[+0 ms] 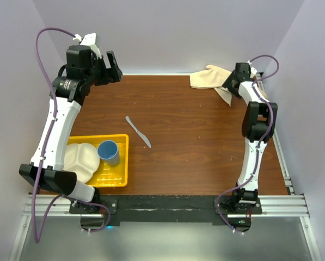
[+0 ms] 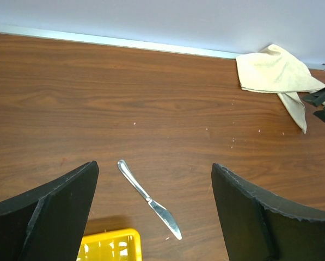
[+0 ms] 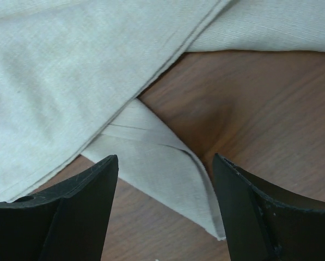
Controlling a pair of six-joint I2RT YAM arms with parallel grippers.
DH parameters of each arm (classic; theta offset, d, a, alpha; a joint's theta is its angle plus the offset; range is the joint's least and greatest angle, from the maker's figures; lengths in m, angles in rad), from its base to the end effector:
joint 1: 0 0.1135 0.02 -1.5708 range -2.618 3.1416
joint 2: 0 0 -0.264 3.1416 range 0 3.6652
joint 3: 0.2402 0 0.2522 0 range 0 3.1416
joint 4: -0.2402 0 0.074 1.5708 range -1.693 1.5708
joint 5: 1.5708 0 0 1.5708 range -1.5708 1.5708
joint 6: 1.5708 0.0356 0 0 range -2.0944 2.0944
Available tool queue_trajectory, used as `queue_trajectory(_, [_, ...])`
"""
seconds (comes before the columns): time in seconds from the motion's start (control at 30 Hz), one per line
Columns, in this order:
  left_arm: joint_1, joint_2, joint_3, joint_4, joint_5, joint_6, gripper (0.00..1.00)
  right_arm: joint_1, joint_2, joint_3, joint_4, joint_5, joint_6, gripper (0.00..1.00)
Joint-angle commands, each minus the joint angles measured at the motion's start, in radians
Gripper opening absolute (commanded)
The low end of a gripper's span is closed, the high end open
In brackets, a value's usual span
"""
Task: Fold the napkin, place the utensils inside, and roll it up
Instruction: Move the napkin to the center of the board.
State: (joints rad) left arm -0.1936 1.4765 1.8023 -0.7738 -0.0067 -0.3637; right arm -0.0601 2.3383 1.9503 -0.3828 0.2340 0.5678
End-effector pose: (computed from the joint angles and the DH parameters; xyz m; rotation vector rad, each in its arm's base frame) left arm 0.3011 -0.0588 0.4641 -0.1772 2.0283 -0.3456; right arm 0.5292 -0.0401 0.1907 0.8235 2.1641 -0.0176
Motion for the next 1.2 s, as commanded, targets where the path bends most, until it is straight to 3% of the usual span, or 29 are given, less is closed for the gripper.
queue_trajectory(0.0, [-0.004, -0.007, 0.043, 0.056, 0.010, 0.043, 0.90, -0.003, -0.014, 0.001, -0.038, -0.048, -0.036, 0.71])
queue_trajectory(0.43, [-0.004, -0.013, 0.039, 0.061, -0.039, 0.071, 0.90, -0.014, -0.045, -0.117, -0.002, -0.113, -0.045, 0.58])
queue_trajectory(0.53, [-0.004, -0.019, 0.034, 0.062, -0.035, 0.072, 0.90, -0.012, -0.046, -0.116, 0.001, -0.131, -0.045, 0.47])
queue_trajectory(0.67, [-0.006, -0.041, 0.022, 0.057, -0.021, 0.063, 0.90, -0.007, -0.056, -0.097, -0.039, -0.185, -0.054, 0.24])
queue_trajectory(0.73, [-0.009, -0.080, -0.019, 0.061, -0.004, 0.055, 0.90, 0.016, -0.077, -0.071, -0.088, -0.180, -0.090, 0.04])
queue_trajectory(0.87, [-0.113, -0.171, -0.119, 0.051, -0.045, 0.060, 0.90, 0.086, -0.144, -0.057, -0.234, -0.130, -0.106, 0.00])
queue_trajectory(0.97, [-0.152, -0.249, -0.176, 0.022, -0.038, 0.022, 0.90, 0.190, -0.285, -0.177, -0.329, -0.105, -0.097, 0.00])
queue_trajectory(1.17, [-0.159, -0.401, -0.363, 0.021, 0.028, -0.095, 0.88, 0.373, -0.670, -0.624, -0.416, -0.143, -0.072, 0.00])
